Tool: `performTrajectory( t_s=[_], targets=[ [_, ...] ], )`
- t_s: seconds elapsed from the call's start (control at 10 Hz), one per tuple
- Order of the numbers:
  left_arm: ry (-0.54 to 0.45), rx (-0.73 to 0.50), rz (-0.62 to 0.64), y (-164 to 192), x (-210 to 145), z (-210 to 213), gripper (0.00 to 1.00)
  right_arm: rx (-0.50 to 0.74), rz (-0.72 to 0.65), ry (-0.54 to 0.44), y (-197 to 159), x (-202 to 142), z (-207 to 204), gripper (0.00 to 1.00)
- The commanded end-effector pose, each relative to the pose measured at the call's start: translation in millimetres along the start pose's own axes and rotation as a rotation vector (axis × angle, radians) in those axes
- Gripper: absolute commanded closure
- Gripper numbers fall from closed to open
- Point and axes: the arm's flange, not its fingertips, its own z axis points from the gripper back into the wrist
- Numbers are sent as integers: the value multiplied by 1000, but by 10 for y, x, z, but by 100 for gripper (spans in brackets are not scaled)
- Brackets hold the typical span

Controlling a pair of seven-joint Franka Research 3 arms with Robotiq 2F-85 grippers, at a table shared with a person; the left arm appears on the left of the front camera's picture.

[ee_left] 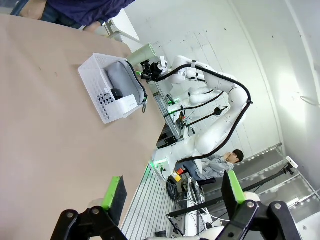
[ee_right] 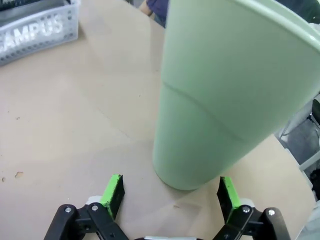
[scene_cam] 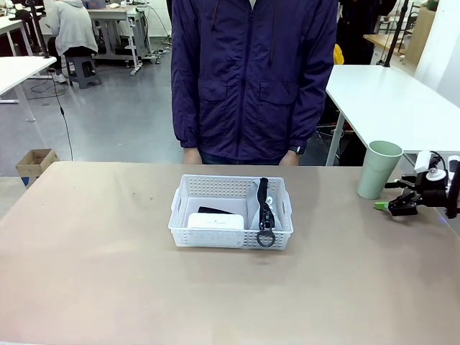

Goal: Efficiently arrange items inside the basket to fit them all.
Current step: Pick up the Reusable plastic cup and place it inside the Organizing basket.

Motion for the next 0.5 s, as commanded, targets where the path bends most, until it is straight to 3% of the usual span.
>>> performTrajectory(
  t_s=[0.0, 0.4],
  targets=[
    [5, 7, 5, -36, -4, -22, 0, -6, -73, -96, -147, -38, -2, 0],
    [5, 7, 5, -36, -4, -22, 0, 37, -134, -230, -265, -8, -127, 0]
  ],
)
